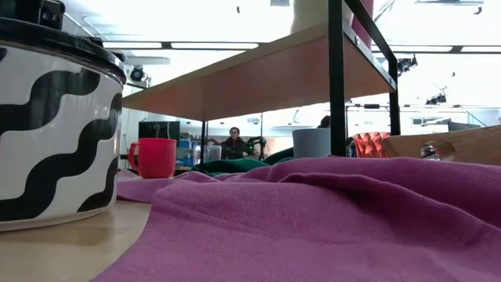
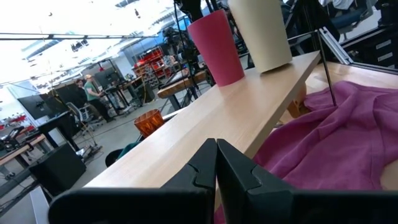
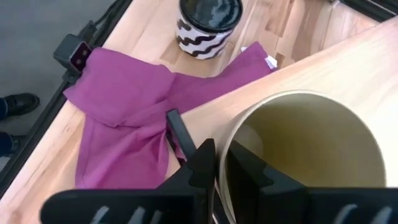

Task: Stack small to large cups/mugs on shelf
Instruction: Put the gray cup on the shelf

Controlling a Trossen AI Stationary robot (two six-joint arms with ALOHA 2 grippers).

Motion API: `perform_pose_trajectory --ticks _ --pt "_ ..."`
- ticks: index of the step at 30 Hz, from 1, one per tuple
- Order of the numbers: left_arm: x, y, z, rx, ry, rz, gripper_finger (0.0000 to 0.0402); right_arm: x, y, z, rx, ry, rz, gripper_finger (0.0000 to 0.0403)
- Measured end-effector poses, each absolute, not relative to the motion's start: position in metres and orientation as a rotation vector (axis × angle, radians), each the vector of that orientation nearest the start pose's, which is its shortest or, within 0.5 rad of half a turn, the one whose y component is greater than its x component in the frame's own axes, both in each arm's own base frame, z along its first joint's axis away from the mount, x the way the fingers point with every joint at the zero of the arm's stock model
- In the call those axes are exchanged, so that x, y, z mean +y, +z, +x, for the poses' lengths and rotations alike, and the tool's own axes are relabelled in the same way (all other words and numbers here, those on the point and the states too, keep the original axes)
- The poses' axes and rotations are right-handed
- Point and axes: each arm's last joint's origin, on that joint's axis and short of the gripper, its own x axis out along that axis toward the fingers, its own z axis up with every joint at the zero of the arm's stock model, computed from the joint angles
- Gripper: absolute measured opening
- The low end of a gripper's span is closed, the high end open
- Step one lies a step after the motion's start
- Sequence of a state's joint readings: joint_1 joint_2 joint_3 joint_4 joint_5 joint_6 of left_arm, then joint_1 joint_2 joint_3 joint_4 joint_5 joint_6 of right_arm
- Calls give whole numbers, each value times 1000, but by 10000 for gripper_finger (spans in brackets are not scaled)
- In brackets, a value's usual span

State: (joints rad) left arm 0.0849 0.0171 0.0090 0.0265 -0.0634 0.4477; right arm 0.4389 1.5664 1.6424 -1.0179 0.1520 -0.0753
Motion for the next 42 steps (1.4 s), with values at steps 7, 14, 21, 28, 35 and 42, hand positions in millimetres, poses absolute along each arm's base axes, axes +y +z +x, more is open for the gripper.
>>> perform_pose_trajectory --ticks 7,14,21,28,35,42 --pt "10 168 98 15 150 447 1 129 369 290 884 318 -327 26" --pt "10 168 98 15 150 447 1 130 370 291 863 321 -321 26" --pt "10 168 98 15 150 447 1 128 370 292 865 317 -320 26" --pt "10 168 98 16 150 447 1 128 369 292 868 326 -315 32" --pt "10 168 98 15 150 447 1 128 369 292 868 326 -315 53" --pt "10 168 98 15 150 447 1 128 371 293 846 302 -325 55"
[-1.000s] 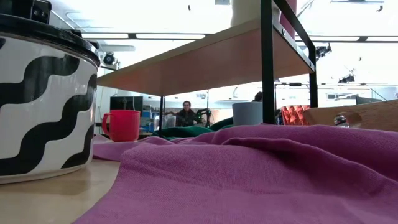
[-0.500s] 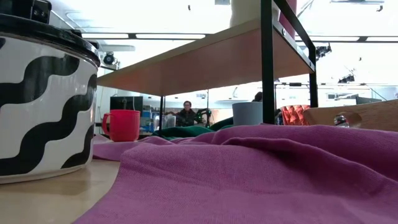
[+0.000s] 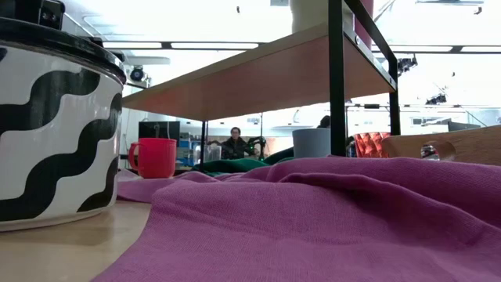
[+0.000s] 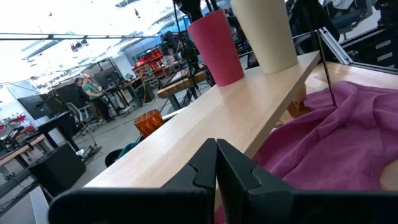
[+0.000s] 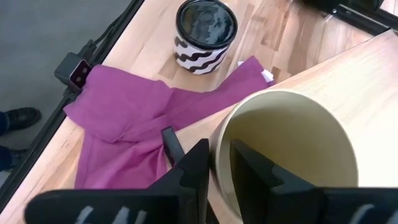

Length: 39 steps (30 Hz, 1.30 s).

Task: Stack small to large cups/mugs on shelf
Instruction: Put the gray cup on the shelf

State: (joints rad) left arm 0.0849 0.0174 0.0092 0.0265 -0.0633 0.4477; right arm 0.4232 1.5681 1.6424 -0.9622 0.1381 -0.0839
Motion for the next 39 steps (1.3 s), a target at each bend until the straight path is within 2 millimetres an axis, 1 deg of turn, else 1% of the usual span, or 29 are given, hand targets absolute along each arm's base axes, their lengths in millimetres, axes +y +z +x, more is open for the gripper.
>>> perform_pose_trajectory --ticks 5,12,30,33,39 --pt "10 168 98 15 150 447 1 125 371 295 845 292 -316 55" --pt "10 168 98 15 150 447 1 126 372 295 838 327 -292 55" --pt "10 168 98 16 150 447 1 127 375 297 807 330 -273 55" --pt "10 168 98 15 150 447 1 127 385 297 779 330 -258 55" --pt "10 168 98 15 150 447 1 124 419 291 686 324 -244 55"
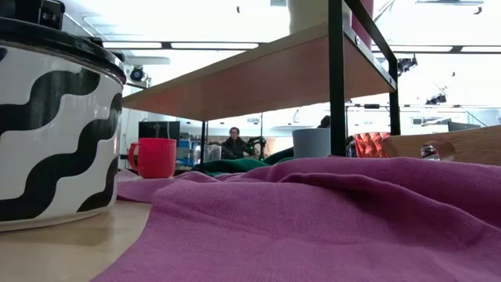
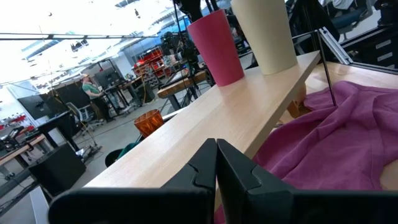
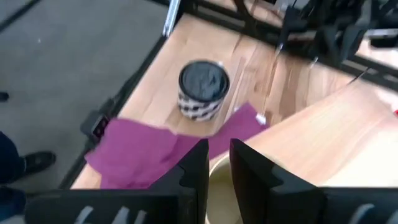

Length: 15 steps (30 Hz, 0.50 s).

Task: Stack small to large cups/mugs on shelf
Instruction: Put the gray cup on the shelf, then put the orange cup on the shelf

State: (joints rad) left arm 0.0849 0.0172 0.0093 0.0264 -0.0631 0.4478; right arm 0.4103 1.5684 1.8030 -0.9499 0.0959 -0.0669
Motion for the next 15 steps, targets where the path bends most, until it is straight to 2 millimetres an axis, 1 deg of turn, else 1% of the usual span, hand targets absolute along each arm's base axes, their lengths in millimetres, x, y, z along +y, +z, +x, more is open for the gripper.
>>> perform_pose_trajectory --ticks 3,8,12,15 --pt "10 168 98 15 150 447 1 121 439 286 638 324 -233 55" --pt "10 168 98 15 150 447 1 113 486 272 468 283 -244 55" --pt "10 168 98 16 150 447 1 99 524 257 321 219 -278 55" --pt "10 168 98 15 150 447 1 84 551 244 217 161 -219 55"
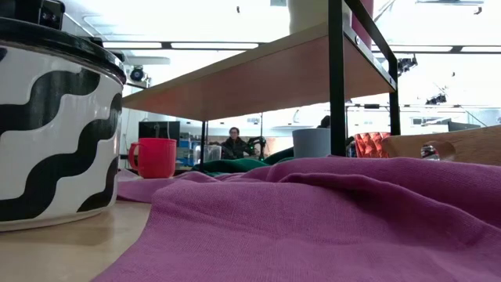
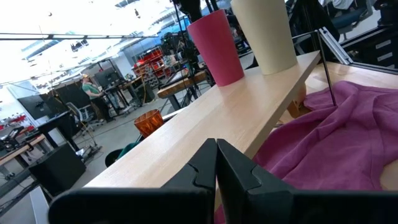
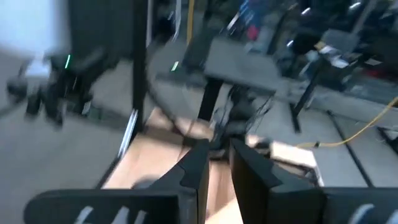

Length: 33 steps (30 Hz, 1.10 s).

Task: Stack small to large cups/mugs on shelf
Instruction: Put the orange cup on the shelf

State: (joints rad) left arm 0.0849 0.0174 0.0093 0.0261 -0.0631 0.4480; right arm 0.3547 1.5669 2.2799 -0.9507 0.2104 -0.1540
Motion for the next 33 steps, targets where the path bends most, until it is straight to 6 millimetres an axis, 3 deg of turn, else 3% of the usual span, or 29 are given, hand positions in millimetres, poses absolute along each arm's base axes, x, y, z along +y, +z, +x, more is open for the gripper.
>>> perform_pose_trajectory --ticks 5,12,21,26,33 --pt "10 168 98 15 150 447 1 57 580 223 48 47 -145 55" --pt "10 168 98 15 150 447 1 26 605 195 -166 -261 43 55" --pt "10 168 98 15 150 447 1 16 602 197 -177 -566 183 55" --pt "11 168 97 17 182 447 1 12 592 205 -113 -725 159 55" --pt "11 168 98 14 177 437 1 -4 568 198 -16 -1006 254 55"
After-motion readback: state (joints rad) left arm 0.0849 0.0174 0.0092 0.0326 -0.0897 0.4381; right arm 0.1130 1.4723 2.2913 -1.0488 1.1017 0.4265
